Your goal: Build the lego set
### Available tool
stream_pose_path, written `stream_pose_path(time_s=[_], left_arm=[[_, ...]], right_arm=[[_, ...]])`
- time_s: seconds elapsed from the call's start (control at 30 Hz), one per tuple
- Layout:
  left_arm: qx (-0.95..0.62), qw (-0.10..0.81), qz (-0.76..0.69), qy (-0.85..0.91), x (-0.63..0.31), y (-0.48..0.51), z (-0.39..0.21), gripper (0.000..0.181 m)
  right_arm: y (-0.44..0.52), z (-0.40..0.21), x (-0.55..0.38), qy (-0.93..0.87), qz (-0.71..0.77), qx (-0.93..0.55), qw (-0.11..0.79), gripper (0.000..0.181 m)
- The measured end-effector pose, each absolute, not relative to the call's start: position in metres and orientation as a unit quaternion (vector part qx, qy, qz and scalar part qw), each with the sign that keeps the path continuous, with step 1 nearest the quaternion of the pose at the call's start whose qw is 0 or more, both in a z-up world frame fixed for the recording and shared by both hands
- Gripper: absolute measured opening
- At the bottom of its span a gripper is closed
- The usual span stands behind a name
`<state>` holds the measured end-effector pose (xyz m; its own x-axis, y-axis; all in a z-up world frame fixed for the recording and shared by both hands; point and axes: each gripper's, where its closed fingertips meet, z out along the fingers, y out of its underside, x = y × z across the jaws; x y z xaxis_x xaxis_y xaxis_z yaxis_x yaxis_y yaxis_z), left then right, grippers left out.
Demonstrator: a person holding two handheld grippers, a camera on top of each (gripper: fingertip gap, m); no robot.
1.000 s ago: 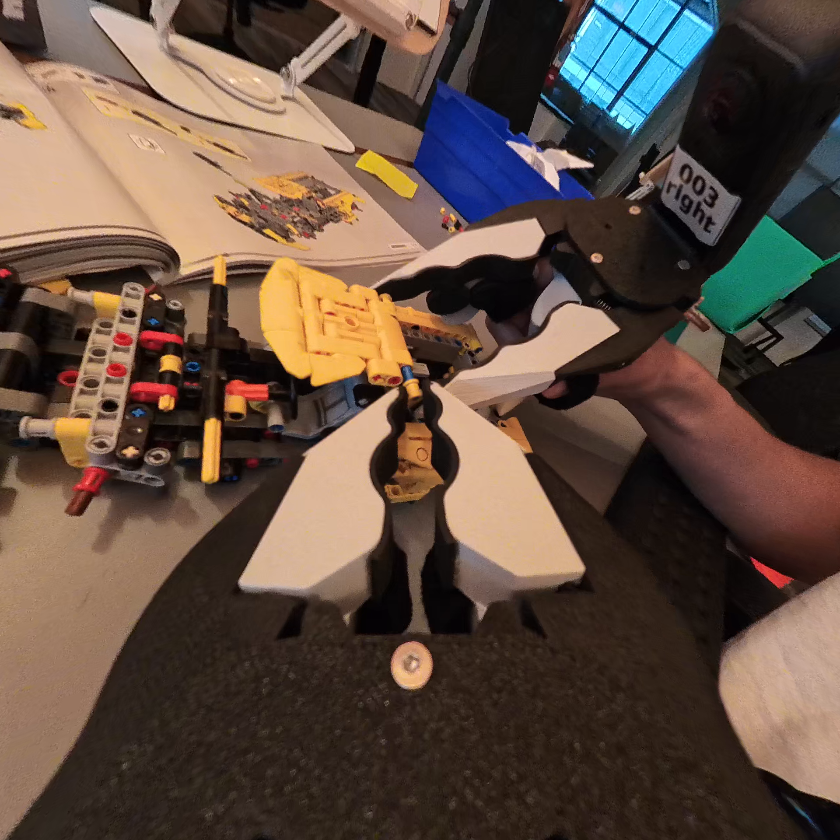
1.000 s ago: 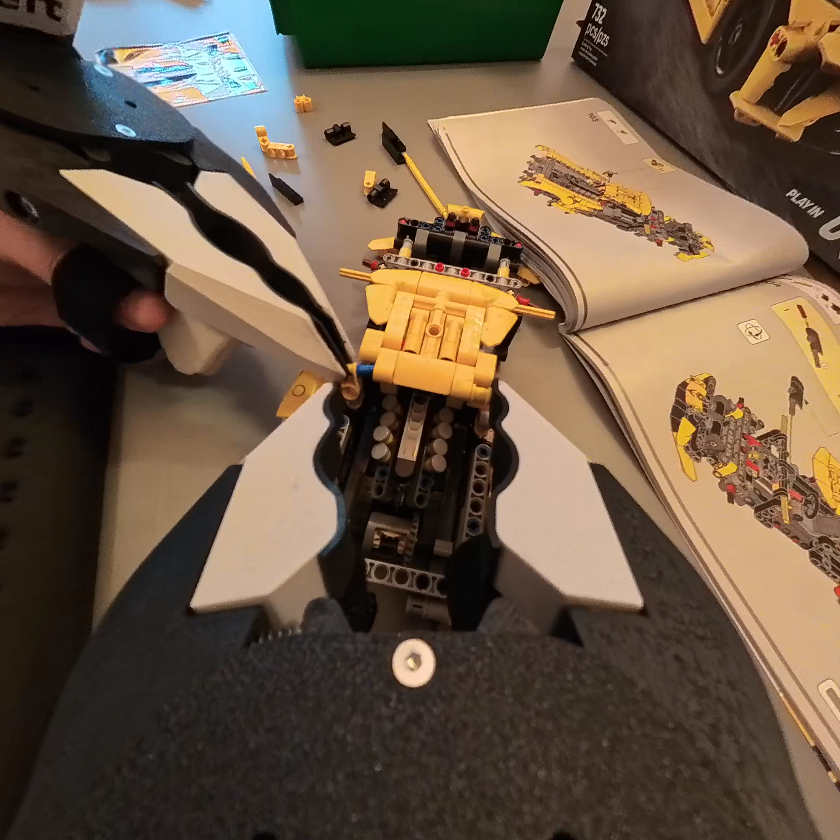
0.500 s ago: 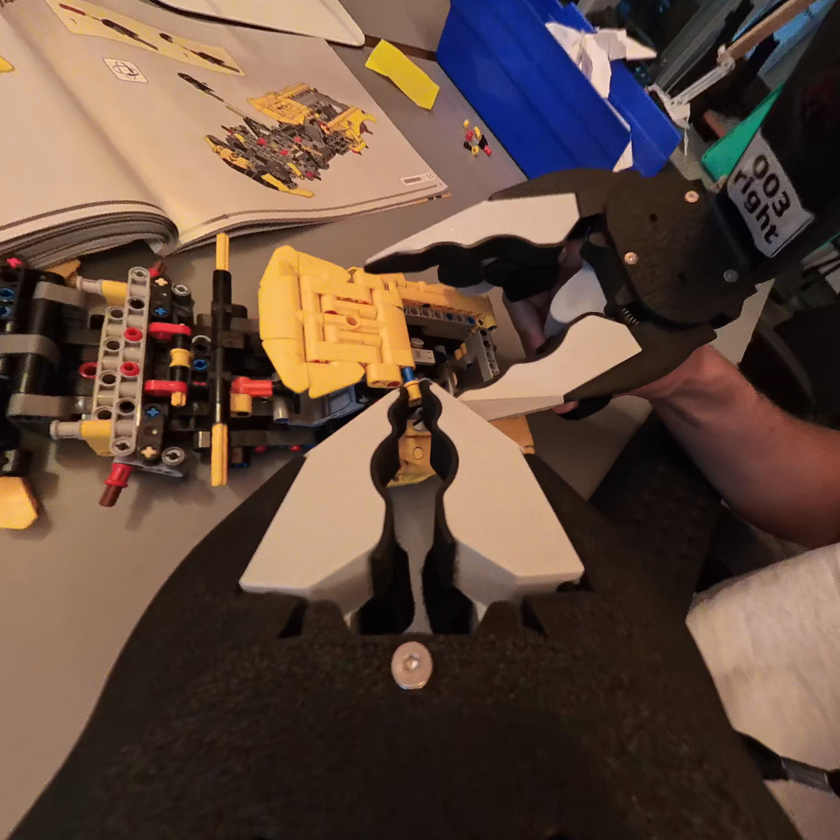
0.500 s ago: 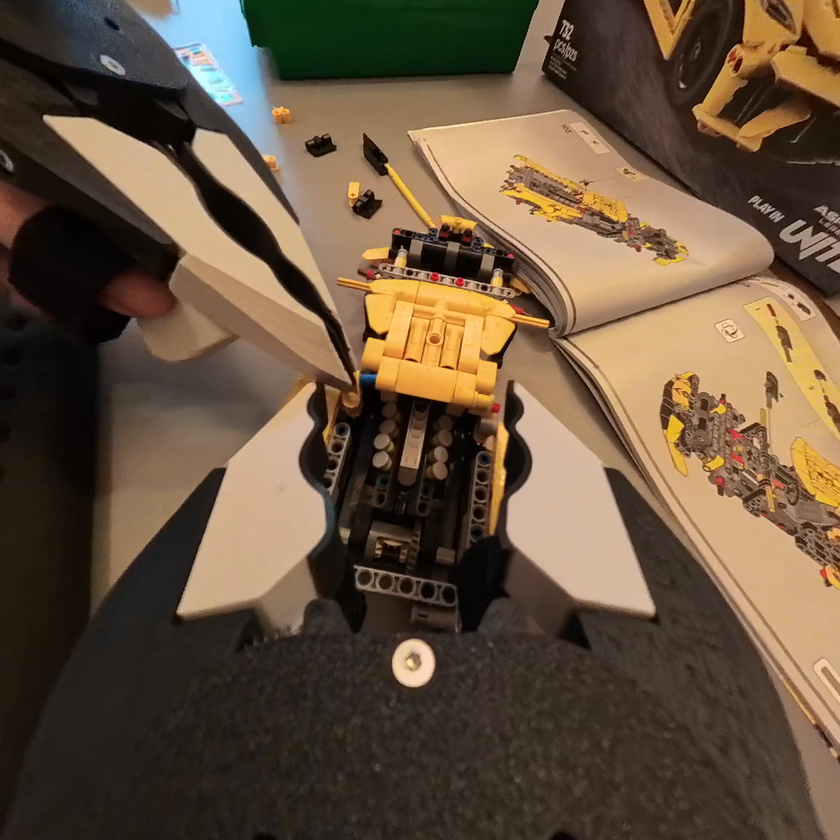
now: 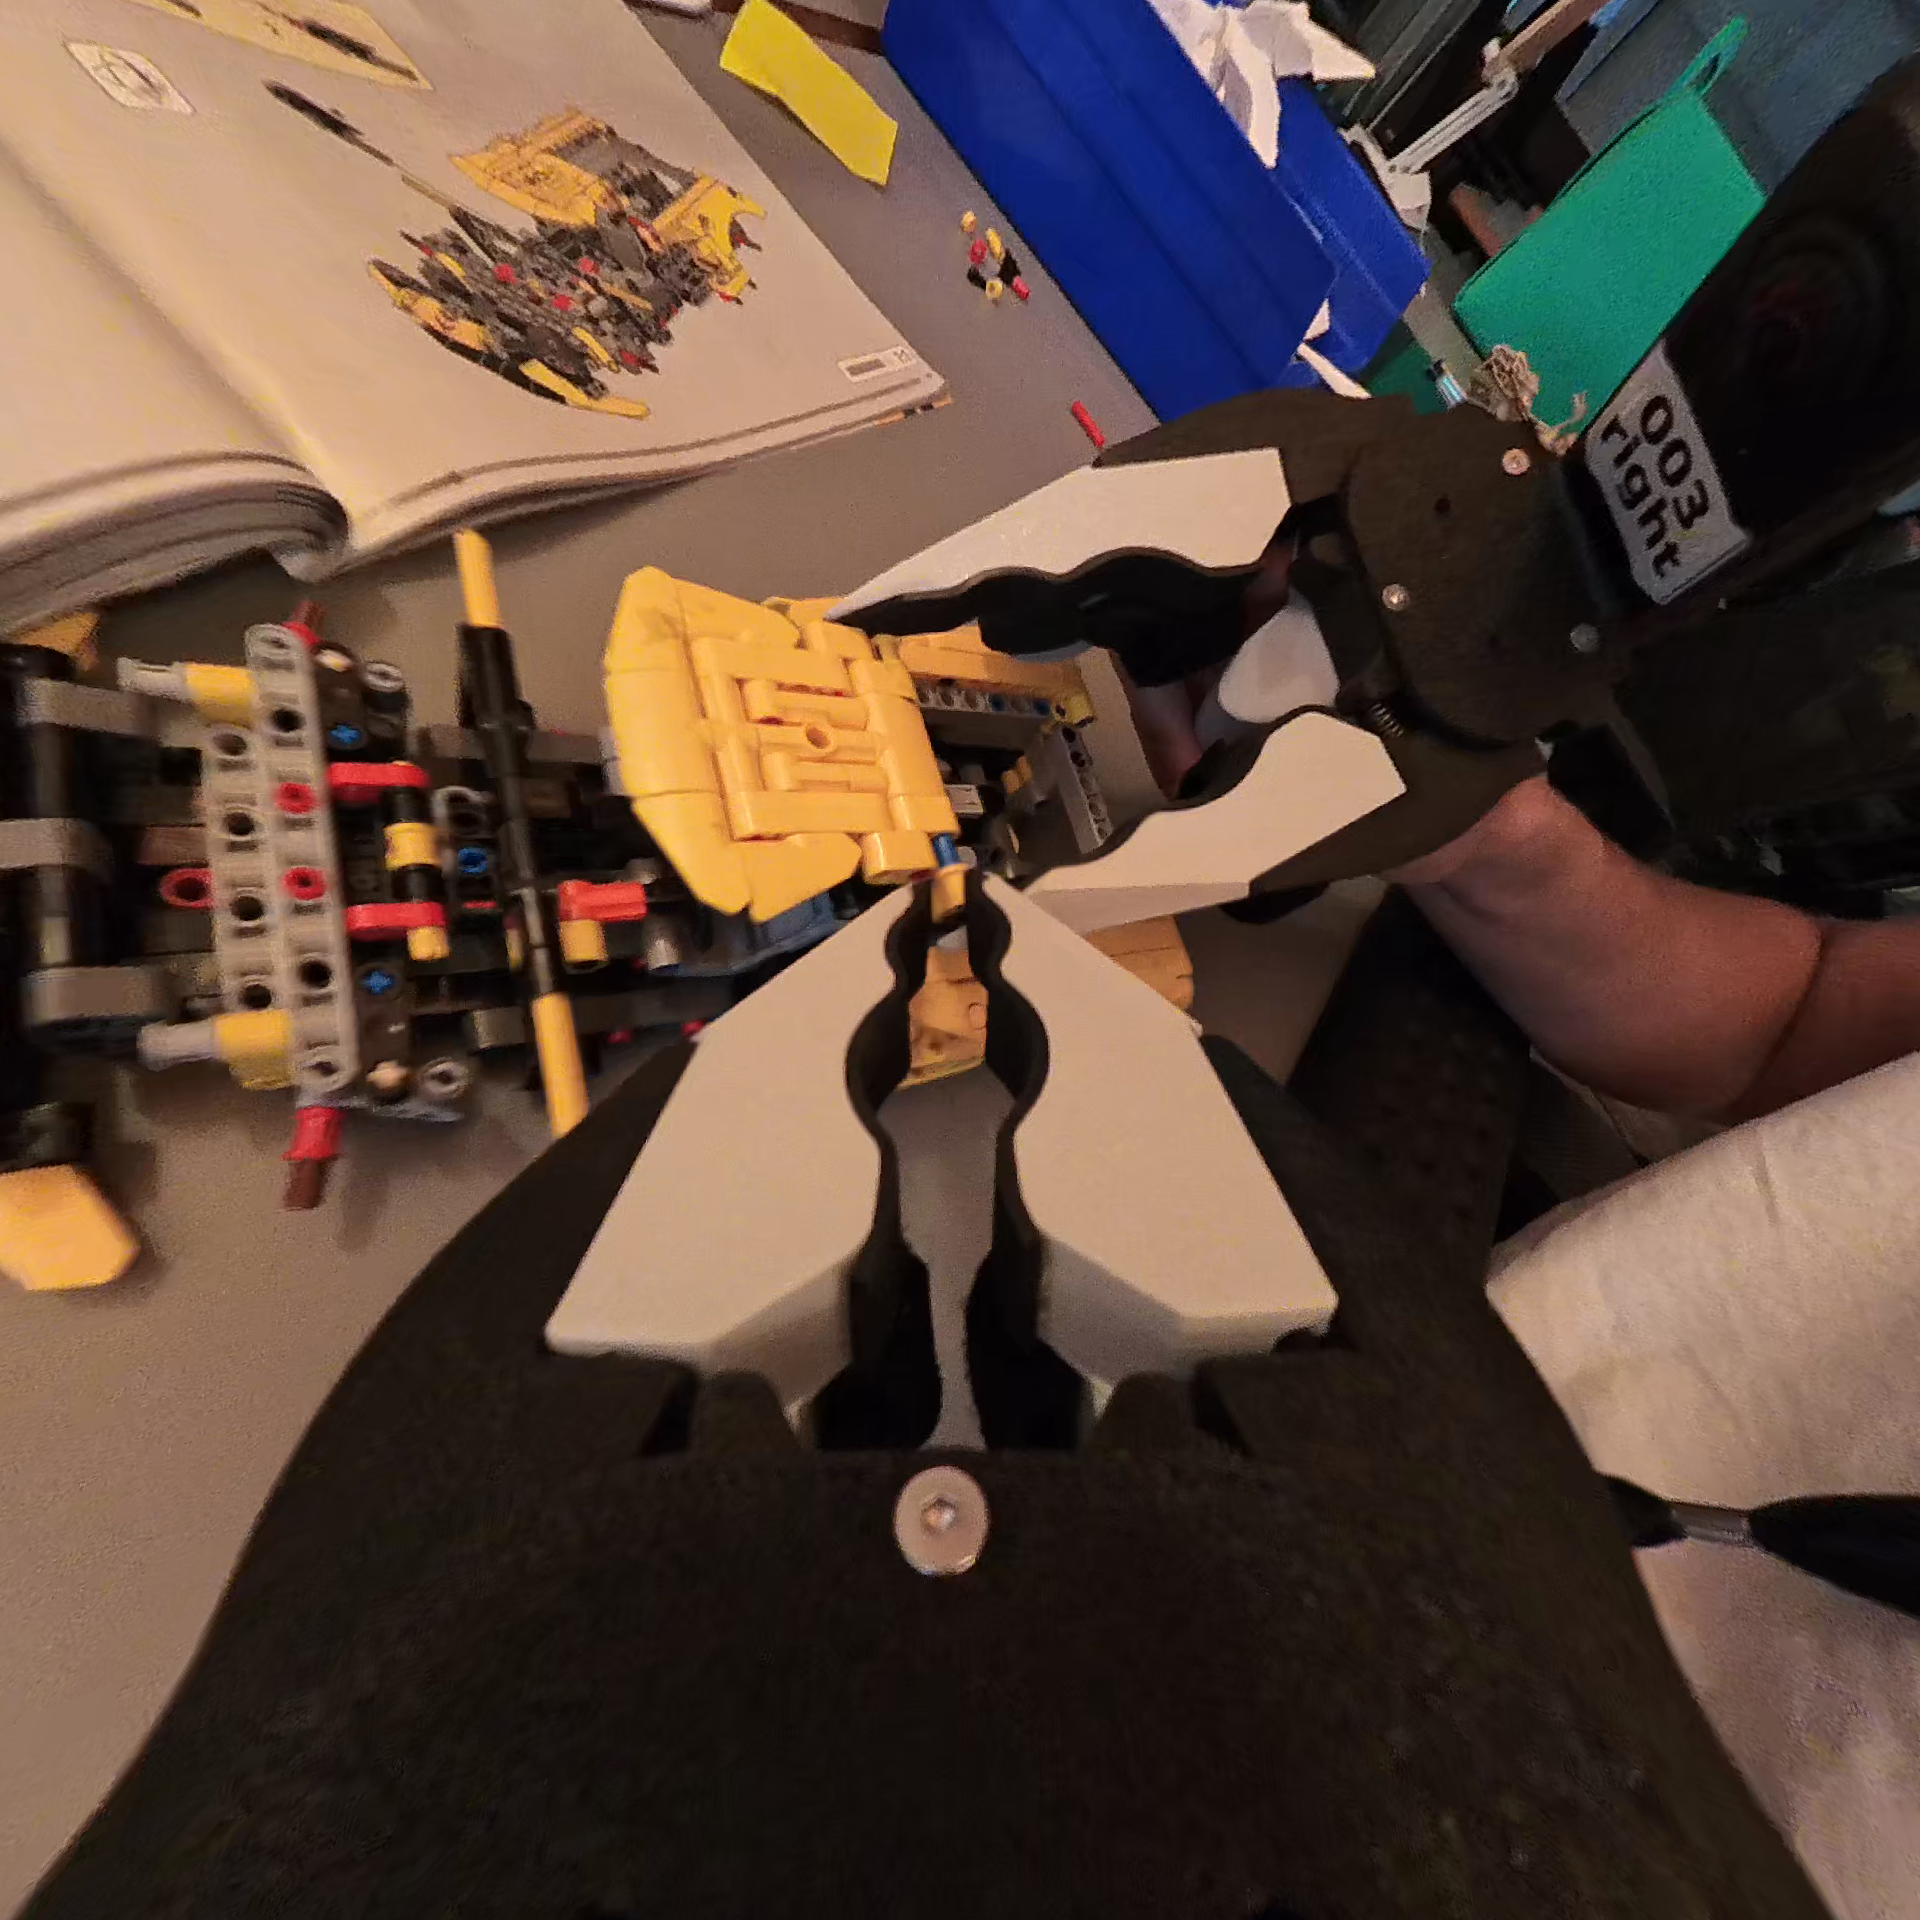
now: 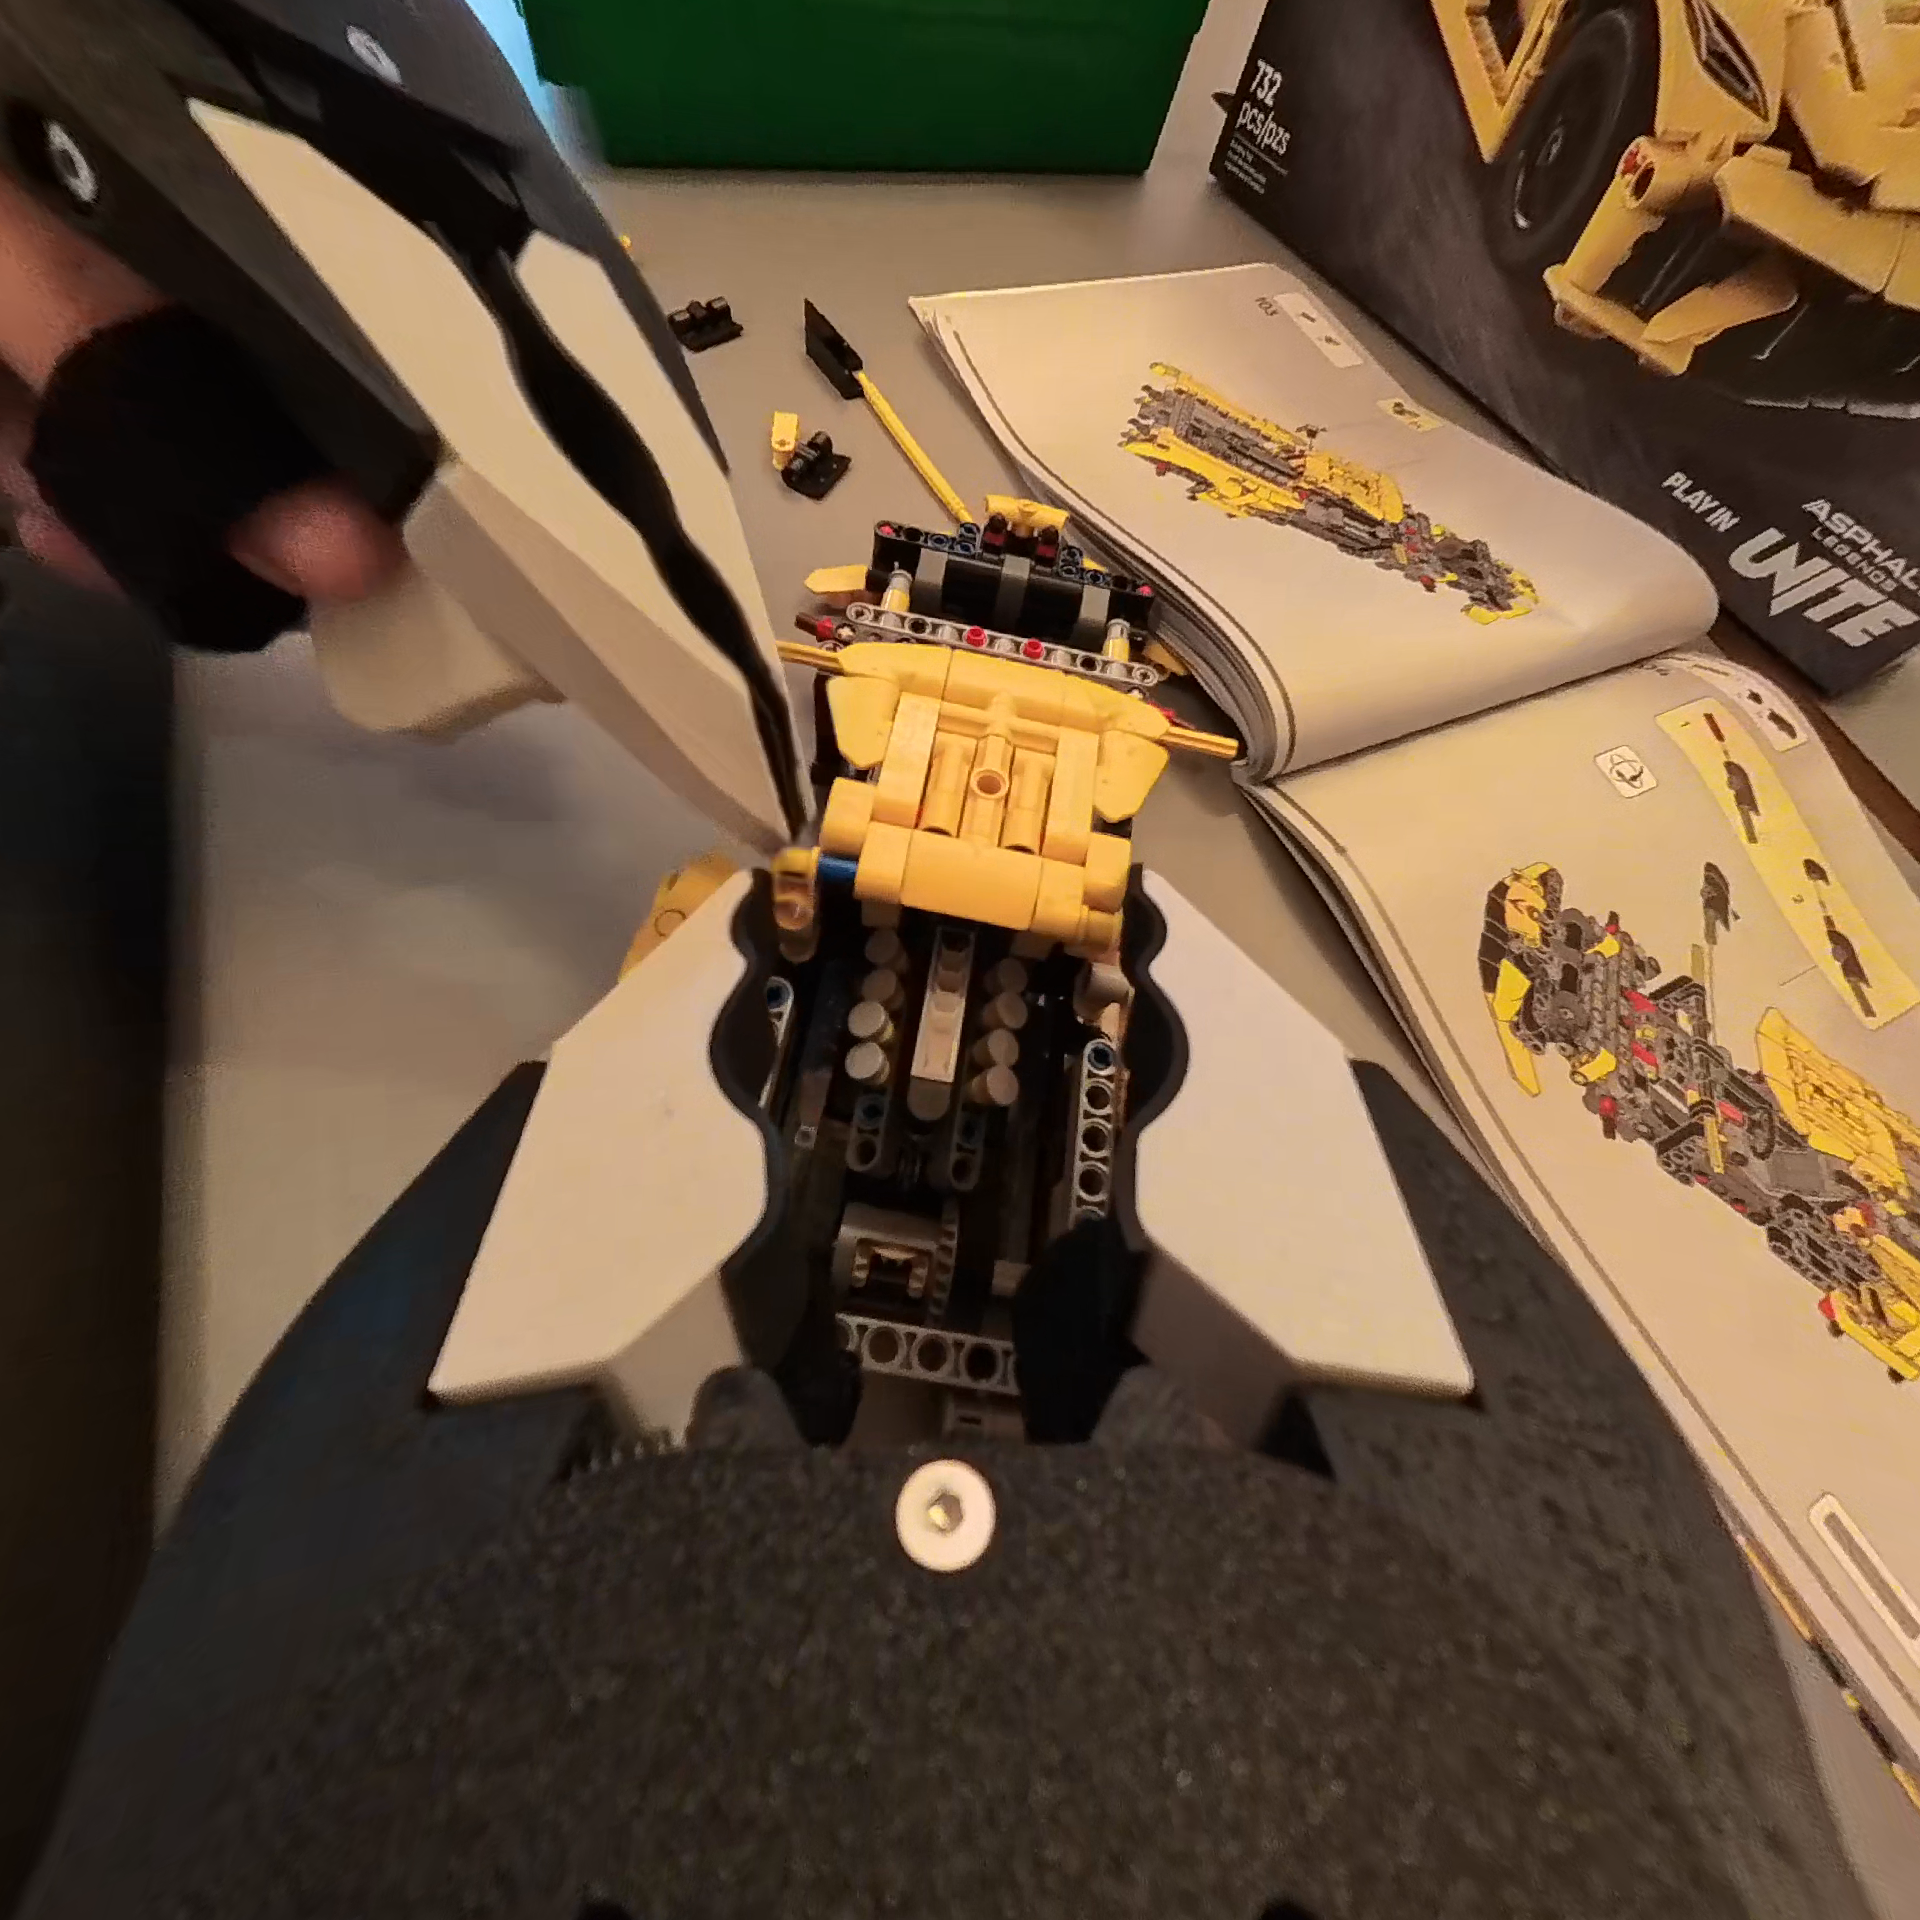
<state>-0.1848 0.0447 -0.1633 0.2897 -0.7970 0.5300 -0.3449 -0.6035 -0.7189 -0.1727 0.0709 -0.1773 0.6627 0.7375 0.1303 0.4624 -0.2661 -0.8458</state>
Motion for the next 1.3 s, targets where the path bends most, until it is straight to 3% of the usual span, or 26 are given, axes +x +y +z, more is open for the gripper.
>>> stream_pose_path(time_s=[0.13, 0.17, 0.3, 0.37, 0.93, 1.03, 1.2, 1.3], left_arm=[[-0.764, 0.297, -0.455, 0.347, -0.208, 0.075, -0.157, 0.017], [-0.768, 0.297, -0.459, 0.333, -0.210, 0.083, -0.159, 0.029], [-0.762, 0.263, -0.492, 0.329, -0.198, 0.090, -0.169, 0.029], [-0.755, 0.246, -0.519, 0.315, -0.192, 0.090, -0.169, 0.020], [-0.754, 0.353, -0.444, 0.331, -0.206, 0.098, -0.162, 0.017], [-0.758, 0.330, -0.433, 0.359, -0.207, 0.077, -0.161, 0.030], [-0.763, 0.313, -0.433, 0.365, -0.204, 0.055, -0.154, 0.014], [-0.757, 0.291, -0.449, 0.375, -0.194, 0.042, -0.150, 0.015]], right_arm=[[0.071, -0.177, -0.172, -0.383, 0.145, -0.783, 0.469, 0.065], [0.071, -0.177, -0.173, -0.383, 0.145, -0.782, 0.469, 0.065], [0.071, -0.177, -0.173, -0.382, 0.149, -0.782, 0.470, 0.065], [0.071, -0.177, -0.173, -0.380, 0.147, -0.784, 0.469, 0.065], [0.074, -0.177, -0.176, -0.360, 0.143, -0.791, 0.473, 0.065], [0.074, -0.177, -0.176, -0.359, 0.143, -0.791, 0.474, 0.066], [0.075, -0.177, -0.176, -0.360, 0.141, -0.790, 0.476, 0.066], [0.075, -0.177, -0.176, -0.360, 0.141, -0.789, 0.477, 0.066]])
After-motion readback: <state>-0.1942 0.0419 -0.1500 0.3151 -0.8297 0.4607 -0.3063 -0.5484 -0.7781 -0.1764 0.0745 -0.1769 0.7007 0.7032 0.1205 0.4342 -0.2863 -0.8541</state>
